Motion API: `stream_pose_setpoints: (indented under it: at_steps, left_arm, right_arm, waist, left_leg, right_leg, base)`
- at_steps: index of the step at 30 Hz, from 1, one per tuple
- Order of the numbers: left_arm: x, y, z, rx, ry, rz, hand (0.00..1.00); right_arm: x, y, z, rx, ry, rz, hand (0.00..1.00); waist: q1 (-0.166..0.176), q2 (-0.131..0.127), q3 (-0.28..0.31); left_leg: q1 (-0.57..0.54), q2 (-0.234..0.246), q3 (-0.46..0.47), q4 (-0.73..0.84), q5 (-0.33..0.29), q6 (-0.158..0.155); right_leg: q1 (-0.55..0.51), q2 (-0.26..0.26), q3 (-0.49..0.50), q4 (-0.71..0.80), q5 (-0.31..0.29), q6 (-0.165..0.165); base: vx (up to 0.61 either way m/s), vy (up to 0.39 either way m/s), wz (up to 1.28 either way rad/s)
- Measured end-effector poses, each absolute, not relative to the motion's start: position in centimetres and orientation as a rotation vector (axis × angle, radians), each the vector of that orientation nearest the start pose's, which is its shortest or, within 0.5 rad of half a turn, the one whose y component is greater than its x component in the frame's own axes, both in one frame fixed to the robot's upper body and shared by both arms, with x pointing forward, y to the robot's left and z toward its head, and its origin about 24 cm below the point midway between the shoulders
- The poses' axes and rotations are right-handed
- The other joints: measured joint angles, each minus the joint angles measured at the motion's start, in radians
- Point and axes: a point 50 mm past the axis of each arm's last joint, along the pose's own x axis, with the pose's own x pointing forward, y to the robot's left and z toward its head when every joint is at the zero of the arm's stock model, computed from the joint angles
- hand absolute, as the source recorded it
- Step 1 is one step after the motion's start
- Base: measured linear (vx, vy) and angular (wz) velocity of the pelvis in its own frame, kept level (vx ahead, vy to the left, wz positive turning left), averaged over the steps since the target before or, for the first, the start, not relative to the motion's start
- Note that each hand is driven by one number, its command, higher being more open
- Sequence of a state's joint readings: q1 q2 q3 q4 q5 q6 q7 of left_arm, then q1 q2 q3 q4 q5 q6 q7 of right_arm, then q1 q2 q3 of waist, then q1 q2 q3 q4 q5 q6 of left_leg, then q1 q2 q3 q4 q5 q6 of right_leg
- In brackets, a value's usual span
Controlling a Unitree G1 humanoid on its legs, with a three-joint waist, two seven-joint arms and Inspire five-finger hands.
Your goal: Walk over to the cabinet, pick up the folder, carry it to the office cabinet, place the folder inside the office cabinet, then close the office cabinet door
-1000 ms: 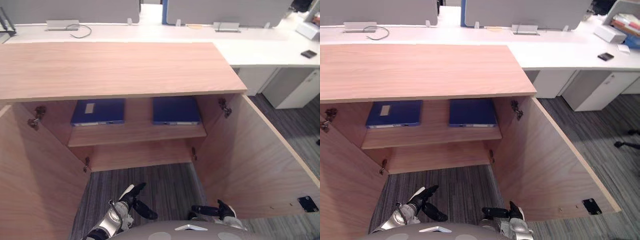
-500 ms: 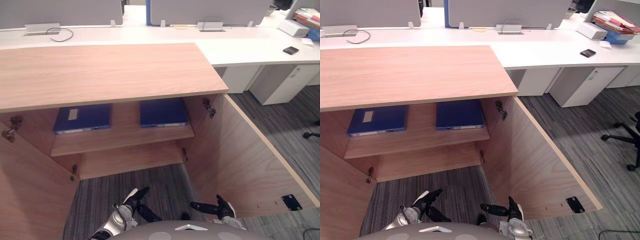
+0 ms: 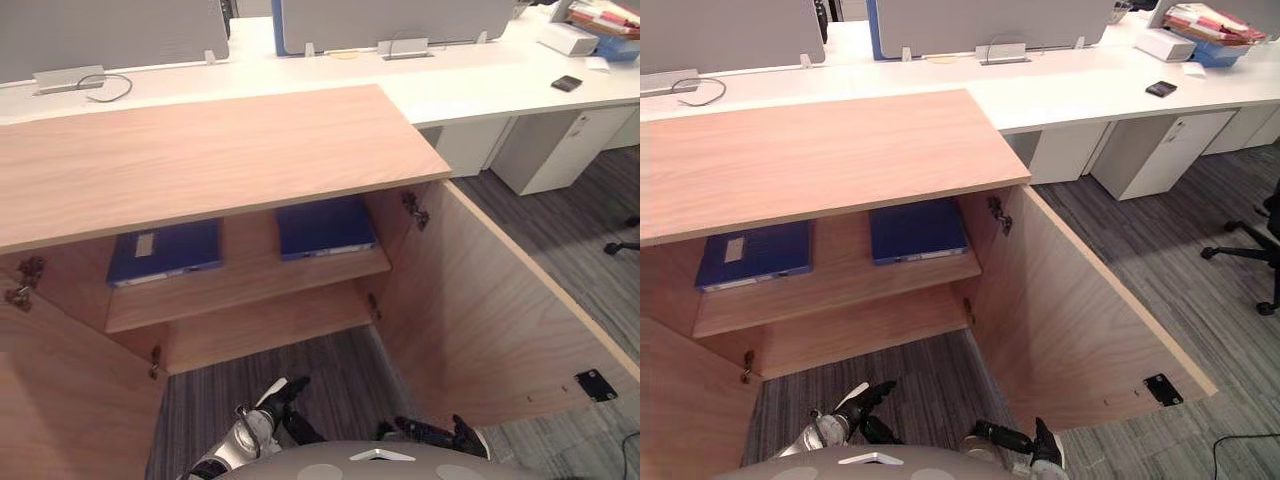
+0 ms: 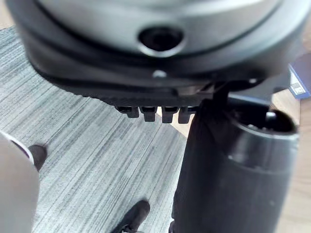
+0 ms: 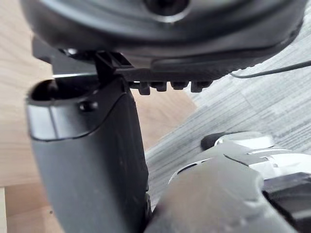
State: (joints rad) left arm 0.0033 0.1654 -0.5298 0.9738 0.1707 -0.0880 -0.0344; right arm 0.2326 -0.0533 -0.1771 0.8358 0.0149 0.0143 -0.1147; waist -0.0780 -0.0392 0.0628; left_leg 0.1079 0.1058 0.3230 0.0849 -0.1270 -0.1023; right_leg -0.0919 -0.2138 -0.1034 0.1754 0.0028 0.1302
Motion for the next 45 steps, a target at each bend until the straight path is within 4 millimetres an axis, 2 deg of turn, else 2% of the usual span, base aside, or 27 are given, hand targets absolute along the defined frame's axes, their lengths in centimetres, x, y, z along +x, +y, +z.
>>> stream_pose_setpoints:
  at_steps: [2,3,4,5,6,7,8,9,10,11,12,13,14,15,16,17,18,20,22,26,31,36,39,43,45]
  left_arm:
    - [13.1,14.0,-14.9,0.555,0.882,-0.557,1.00]
    - [13.2,14.2,-14.8,0.565,0.880,-0.557,1.00]
    - [13.6,14.4,-14.8,0.591,0.876,-0.563,1.00]
    - [13.5,14.4,-14.9,0.591,0.881,-0.563,1.00]
    - [13.4,14.4,-14.9,0.588,0.886,-0.558,1.00]
    - [13.4,15.0,-14.9,0.584,0.897,-0.536,1.00]
    - [13.4,15.5,-14.9,0.584,0.904,-0.514,1.00]
    - [13.4,15.7,-14.9,0.583,0.904,-0.502,1.00]
    - [13.6,16.0,-14.8,0.572,0.905,-0.472,1.00]
    - [13.6,16.3,-14.8,0.565,0.908,-0.445,1.00]
    - [13.6,16.0,-14.8,0.556,0.905,-0.452,1.00]
    - [13.5,15.8,-14.8,0.547,0.902,-0.454,1.00]
    - [13.2,15.7,-14.9,0.532,0.903,-0.445,1.00]
    - [13.4,16.2,-14.8,0.536,0.907,-0.422,1.00]
    - [13.8,16.6,-14.7,0.537,0.905,-0.400,1.00]
    - [13.8,16.6,-14.7,0.531,0.905,-0.394,1.00]
    - [13.2,16.3,-14.9,0.513,0.915,-0.390,1.00]
    - [13.2,16.0,-14.9,0.492,0.912,-0.374,1.00]
    - [13.1,15.7,-14.9,0.462,0.915,-0.353,1.00]
    - [12.7,16.1,-15.1,0.428,0.932,-0.307,1.00]
    - [12.3,16.6,-15.2,0.413,0.950,-0.263,1.00]
    - [12.0,17.0,-15.3,0.398,0.965,-0.239,1.00]
    - [12.0,17.3,-15.3,0.381,0.971,-0.222,1.00]
    - [12.0,17.5,-15.3,0.373,0.975,-0.216,1.00]
    - [11.8,17.7,-15.3,0.366,0.981,-0.206,1.00]
  right_arm:
    - [8.2,-20.5,-15.0,-0.025,1.041,-0.335,1.00]
    - [8.3,-20.4,-15.0,-0.026,1.036,-0.328,1.00]
    - [8.4,-20.3,-15.0,-0.028,1.031,-0.317,1.00]
    - [8.9,-20.7,-14.8,-0.041,1.017,-0.309,1.00]
    - [9.0,-20.8,-14.7,-0.045,1.015,-0.306,1.00]
    - [9.1,-20.7,-14.7,-0.036,1.012,-0.303,1.00]
    - [9.4,-20.6,-14.7,-0.041,1.006,-0.293,1.00]
    - [9.6,-20.4,-14.7,-0.046,1.003,-0.282,1.00]
    - [10.1,-20.3,-14.6,-0.061,0.997,-0.257,1.00]
    - [10.7,-19.8,-14.6,-0.072,0.986,-0.225,1.00]
    - [11.5,-19.7,-14.3,-0.078,0.964,-0.217,1.00]
    - [12.1,-19.9,-14.1,-0.090,0.949,-0.208,1.00]
    - [13.2,-19.2,-13.9,-0.091,0.926,-0.182,1.00]
    - [14.4,-18.1,-13.7,-0.091,0.903,-0.131,1.00]
    - [14.4,-17.5,-13.9,-0.095,0.917,-0.099,1.00]
    - [14.3,-17.3,-13.9,-0.096,0.921,-0.091,1.00]
    - [13.9,-17.3,-14.1,-0.100,0.933,-0.088,1.00]
    - [13.7,-17.4,-14.1,-0.106,0.939,-0.087,1.00]
    - [13.3,-17.8,-14.2,-0.144,0.949,-0.078,1.00]
    - [11.8,-18.1,-14.7,-0.135,0.986,-0.109,1.00]
    - [9.6,-19.1,-15.4,-0.079,1.052,-0.206,1.00]
    - [7.4,-21.5,-15.5,0.033,1.083,-0.421,1.00]
    - [5.0,-22.9,-15.6,0.099,1.111,-0.563,1.00]
    - [2.6,-24.1,-15.6,0.159,1.133,-0.692,1.00]
    - [2.2,-24.5,-15.5,0.177,1.129,-0.737,1.00]
  waist:
    - [-0.004,-0.013,0.021]
    - [-0.005,-0.019,0.023]
    - [-0.005,-0.018,0.025]
    - [0.001,0.012,0.028]
    - [-0.003,0.014,0.031]
    - [-0.006,0.008,0.030]
    - [-0.003,0.000,0.027]
    - [0.002,-0.003,0.026]
    - [0.021,-0.015,0.019]
    - [0.036,-0.014,0.005]
    - [0.051,0.005,-0.009]
    - [0.060,0.020,-0.020]
    - [0.072,0.025,-0.033]
    - [0.075,-0.003,-0.029]
    - [0.078,-0.006,-0.022]
    - [0.079,0.001,-0.026]
    - [0.083,0.012,-0.037]
    - [0.088,0.015,-0.043]
    - [0.085,0.004,-0.044]
    - [0.078,-0.007,-0.049]
    - [0.075,0.012,-0.047]
    - [0.074,0.020,-0.047]
    - [0.070,0.017,-0.047]
    - [0.066,0.017,-0.048]
    - [0.055,0.017,-0.048]
  left_leg:
    - [-0.020,-0.001,0.002,0.047,-0.020,0.013]
    - [-0.034,-0.001,0.002,0.065,-0.027,0.019]
    - [-0.058,0.009,0.003,0.085,-0.030,0.030]
    - [-0.088,0.040,0.015,0.088,-0.018,0.044]
    - [-0.098,0.046,0.010,0.087,-0.004,0.037]
    - [-0.105,0.050,-0.005,0.076,0.016,0.034]
    - [-0.106,0.053,-0.012,0.064,0.034,0.028]
    - [-0.107,0.055,-0.010,0.062,0.041,0.023]
    - [-0.109,0.052,0.003,0.052,0.056,0.013]
    - [-0.127,0.052,0.011,0.028,0.070,0.009]
    - [-0.162,0.047,0.010,0.040,0.064,0.007]
    - [-0.186,0.041,0.012,0.039,0.056,0.032]
    - [-0.213,0.055,0.046,0.025,0.071,0.026]
    - [-0.238,0.051,0.074,0.036,0.084,0.025]
    - [-0.240,0.066,0.090,0.041,0.096,0.019]
    - [-0.239,0.076,0.096,0.039,0.102,0.016]
    - [-0.233,0.093,0.099,0.036,0.106,0.006]
    - [-0.221,0.116,0.112,0.034,0.110,0.000]
    - [-0.221,0.127,0.110,0.033,0.121,-0.007]
    - [-0.219,0.128,0.099,0.032,0.129,-0.007]
    - [-0.190,0.125,0.096,0.027,0.135,-0.007]
    - [-0.168,0.112,0.105,-0.004,0.149,-0.008]
    - [-0.166,0.111,0.105,-0.004,0.146,-0.011]
    - [-0.161,0.111,0.109,-0.004,0.140,-0.014]
    - [-0.152,0.110,0.112,-0.003,0.139,-0.014]
  right_leg:
    - [-0.021,-0.013,0.021,0.039,0.003,0.005]
    - [-0.030,-0.016,0.024,0.041,0.016,0.020]
    - [-0.039,-0.009,0.029,0.015,0.065,0.043]
    - [-0.046,0.002,0.025,-0.006,0.094,0.023]
    - [-0.076,-0.001,0.010,0.115,0.041,-0.033]
    - [-0.115,-0.024,-0.020,0.340,-0.049,-0.089]
    - [-0.107,-0.050,-0.048,0.457,-0.074,-0.101]
    - [-0.093,-0.065,-0.064,0.478,-0.075,-0.105]
    - [-0.080,-0.082,-0.090,0.443,-0.084,-0.087]
    - [-0.085,-0.049,-0.130,0.360,-0.082,-0.077]
    - [-0.077,-0.020,-0.129,0.251,-0.071,-0.062]
    - [-0.061,0.001,-0.126,0.161,-0.061,-0.050]
    - [-0.063,0.002,-0.137,0.093,-0.077,-0.059]
    - [-0.073,-0.024,-0.186,0.107,-0.141,-0.049]
    - [-0.069,-0.009,-0.207,0.069,-0.122,-0.015]
    - [-0.055,0.010,-0.209,0.043,-0.109,-0.019]
    - [-0.033,0.044,-0.207,-0.003,-0.084,-0.025]
    - [-0.019,0.071,-0.196,-0.039,-0.063,-0.031]
    - [0.006,0.095,-0.199,-0.095,-0.031,-0.036]
    - [0.050,0.098,-0.217,-0.166,0.006,-0.036]
    - [0.096,0.102,-0.218,-0.220,0.040,-0.037]
    - [0.112,0.105,-0.209,-0.257,0.057,-0.030]
    - [0.112,0.104,-0.206,-0.258,0.057,-0.029]
    - [0.113,0.104,-0.202,-0.258,0.059,-0.031]
    - [0.119,0.103,-0.198,-0.258,0.060,-0.033]
  base:
    - [-0.18,0.050,-0.07]
    - [-0.19,0.052,-0.05]
    - [-0.17,0.054,-0.10]
    - [-0.14,0.047,-0.06]
    - [-0.06,0.021,0.11]
    - [0.08,-0.059,0.26]
    - [0.11,-0.085,0.23]
    - [0.12,-0.142,-0.03]
    - [-0.02,-0.192,-0.36]
    - [-0.05,-0.182,-0.62]
    - [-0.04,-0.102,-0.75]
    - [0.00,-0.037,-0.86]
    - [0.13,-0.151,-0.83]
    - [0.16,-0.284,-0.78]
    - [0.21,-0.296,-0.44]
    - [0.16,-0.253,-0.32]
    - [0.18,-0.206,-0.26]
    - [0.19,-0.187,-0.29]
    - [0.18,-0.132,-0.06]
    - [0.16,-0.068,0.12]
    - [0.07,-0.053,0.01]
    - [-0.07,0.008,-0.05]
    - [-0.01,0.004,-0.04]
    - [0.04,0.003,-0.05]
    - [0.05,0.004,-0.05]
